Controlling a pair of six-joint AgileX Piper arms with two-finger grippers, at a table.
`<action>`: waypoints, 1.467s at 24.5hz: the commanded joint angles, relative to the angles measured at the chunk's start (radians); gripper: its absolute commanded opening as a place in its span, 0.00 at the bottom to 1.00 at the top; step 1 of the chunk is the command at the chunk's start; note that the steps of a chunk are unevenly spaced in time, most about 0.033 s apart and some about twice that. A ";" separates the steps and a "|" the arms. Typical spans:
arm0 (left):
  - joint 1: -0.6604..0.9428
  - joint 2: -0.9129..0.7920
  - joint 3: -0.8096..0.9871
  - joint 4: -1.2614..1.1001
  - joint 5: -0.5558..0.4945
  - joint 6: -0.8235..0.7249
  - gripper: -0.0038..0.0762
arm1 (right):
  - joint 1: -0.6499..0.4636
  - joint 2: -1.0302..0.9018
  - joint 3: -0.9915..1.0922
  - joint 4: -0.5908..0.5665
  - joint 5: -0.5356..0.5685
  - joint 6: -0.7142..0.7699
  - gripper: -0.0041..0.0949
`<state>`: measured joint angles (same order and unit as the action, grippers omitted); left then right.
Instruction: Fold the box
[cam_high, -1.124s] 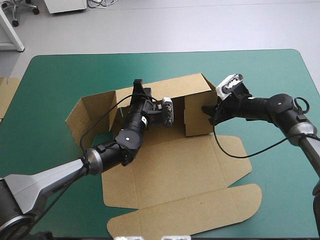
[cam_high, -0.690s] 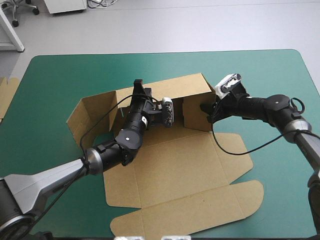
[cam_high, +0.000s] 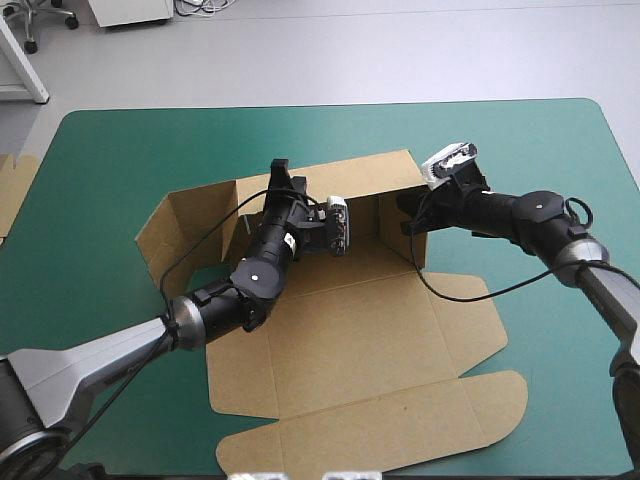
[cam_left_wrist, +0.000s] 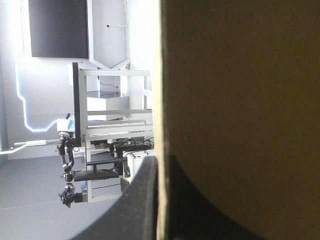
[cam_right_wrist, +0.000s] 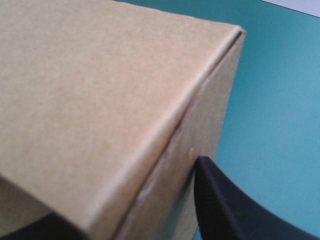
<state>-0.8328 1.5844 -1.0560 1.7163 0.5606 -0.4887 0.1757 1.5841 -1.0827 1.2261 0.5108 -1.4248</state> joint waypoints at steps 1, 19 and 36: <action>-0.009 -0.042 -0.043 0.050 -0.005 -0.067 0.03 | 0.012 -0.036 -0.028 0.042 0.048 0.011 0.29; -0.037 -0.021 -0.194 0.003 -0.063 -0.053 0.52 | 0.012 -0.036 -0.029 0.097 0.042 0.143 0.19; -0.196 -0.059 -0.334 0.014 -0.050 -0.064 0.64 | 0.012 -0.032 -0.127 -0.069 -0.014 0.380 0.06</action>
<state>-1.0211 1.5953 -1.3136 1.7002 0.4916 -0.5335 0.1875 1.5922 -1.1600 1.1617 0.5028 -1.1174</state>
